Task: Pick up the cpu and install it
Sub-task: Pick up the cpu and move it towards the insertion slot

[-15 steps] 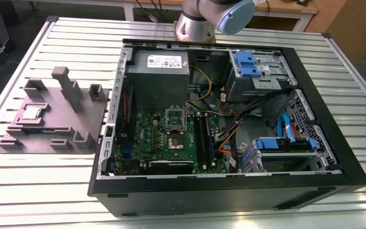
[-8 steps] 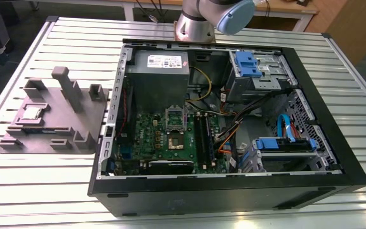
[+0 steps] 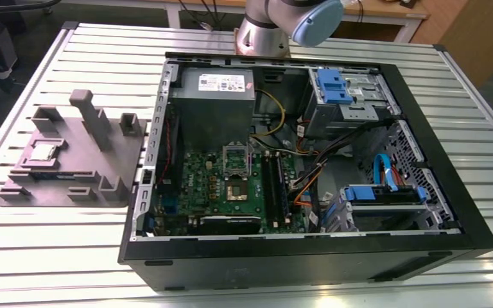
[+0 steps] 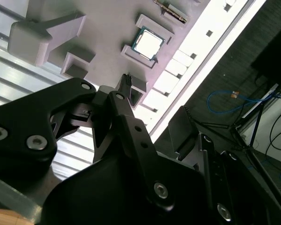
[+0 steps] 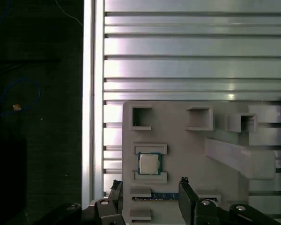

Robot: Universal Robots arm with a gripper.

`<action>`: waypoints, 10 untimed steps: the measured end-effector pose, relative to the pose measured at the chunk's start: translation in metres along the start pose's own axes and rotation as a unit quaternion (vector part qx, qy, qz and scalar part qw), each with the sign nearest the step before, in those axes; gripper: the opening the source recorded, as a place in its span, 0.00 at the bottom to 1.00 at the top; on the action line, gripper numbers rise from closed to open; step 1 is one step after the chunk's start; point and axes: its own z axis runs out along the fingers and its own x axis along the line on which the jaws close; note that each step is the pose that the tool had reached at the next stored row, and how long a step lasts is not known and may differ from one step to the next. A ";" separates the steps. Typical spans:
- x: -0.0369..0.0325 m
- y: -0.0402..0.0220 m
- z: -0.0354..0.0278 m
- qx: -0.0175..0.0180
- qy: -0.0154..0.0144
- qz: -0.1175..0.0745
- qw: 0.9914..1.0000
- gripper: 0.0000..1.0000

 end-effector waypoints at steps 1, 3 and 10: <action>0.0000 0.0000 0.0000 0.000 0.000 0.000 1.000 0.59; 0.0000 0.0000 -0.0001 0.000 0.000 0.000 1.000 0.59; 0.0000 -0.0001 0.0017 0.000 0.000 0.000 1.000 0.59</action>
